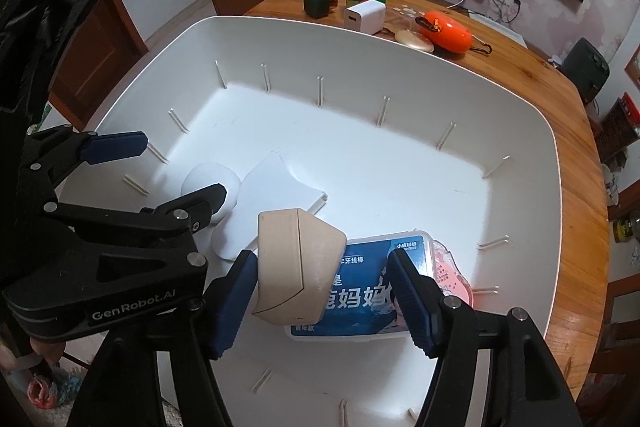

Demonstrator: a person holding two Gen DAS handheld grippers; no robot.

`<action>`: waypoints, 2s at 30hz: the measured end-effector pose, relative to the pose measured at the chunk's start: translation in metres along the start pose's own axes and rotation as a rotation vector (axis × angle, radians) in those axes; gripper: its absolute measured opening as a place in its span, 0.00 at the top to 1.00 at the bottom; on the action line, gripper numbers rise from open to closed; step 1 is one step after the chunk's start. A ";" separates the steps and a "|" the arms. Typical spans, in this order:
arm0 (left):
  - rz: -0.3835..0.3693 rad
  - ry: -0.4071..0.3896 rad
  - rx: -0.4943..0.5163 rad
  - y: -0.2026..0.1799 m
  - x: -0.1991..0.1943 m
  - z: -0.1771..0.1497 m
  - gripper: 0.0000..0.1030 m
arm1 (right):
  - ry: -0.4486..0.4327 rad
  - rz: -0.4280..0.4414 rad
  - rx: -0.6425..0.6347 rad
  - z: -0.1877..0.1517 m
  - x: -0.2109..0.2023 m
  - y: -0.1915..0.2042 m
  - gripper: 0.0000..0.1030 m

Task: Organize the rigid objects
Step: 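Withdraw both open tools from the tray toward the green jar and orange case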

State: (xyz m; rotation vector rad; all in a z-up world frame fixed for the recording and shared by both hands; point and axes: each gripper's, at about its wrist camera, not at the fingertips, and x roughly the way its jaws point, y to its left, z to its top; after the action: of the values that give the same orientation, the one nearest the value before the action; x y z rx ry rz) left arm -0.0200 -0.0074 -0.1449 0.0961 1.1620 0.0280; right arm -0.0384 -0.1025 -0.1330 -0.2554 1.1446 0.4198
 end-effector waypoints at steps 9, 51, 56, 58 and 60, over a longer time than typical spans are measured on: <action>-0.028 -0.027 -0.001 0.003 -0.015 0.008 0.18 | -0.013 -0.001 0.010 0.001 -0.002 -0.004 0.34; 0.093 -0.081 0.202 0.057 -0.061 0.218 0.17 | -0.178 -0.014 0.254 0.141 -0.087 -0.148 0.33; 0.109 0.002 0.163 0.072 -0.027 0.255 0.17 | -0.169 0.059 0.359 0.197 -0.091 -0.183 0.33; 0.108 0.025 0.158 0.075 -0.017 0.266 0.17 | -0.168 0.090 0.409 0.219 -0.092 -0.197 0.30; 0.120 0.049 0.166 0.075 -0.004 0.277 0.17 | -0.173 0.104 0.452 0.236 -0.090 -0.206 0.23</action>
State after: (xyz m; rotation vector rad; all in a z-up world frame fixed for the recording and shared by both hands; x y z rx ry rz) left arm 0.2345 0.0497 -0.0256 0.3133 1.2050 0.0398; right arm 0.2172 -0.2084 0.0398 0.2317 1.0540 0.2583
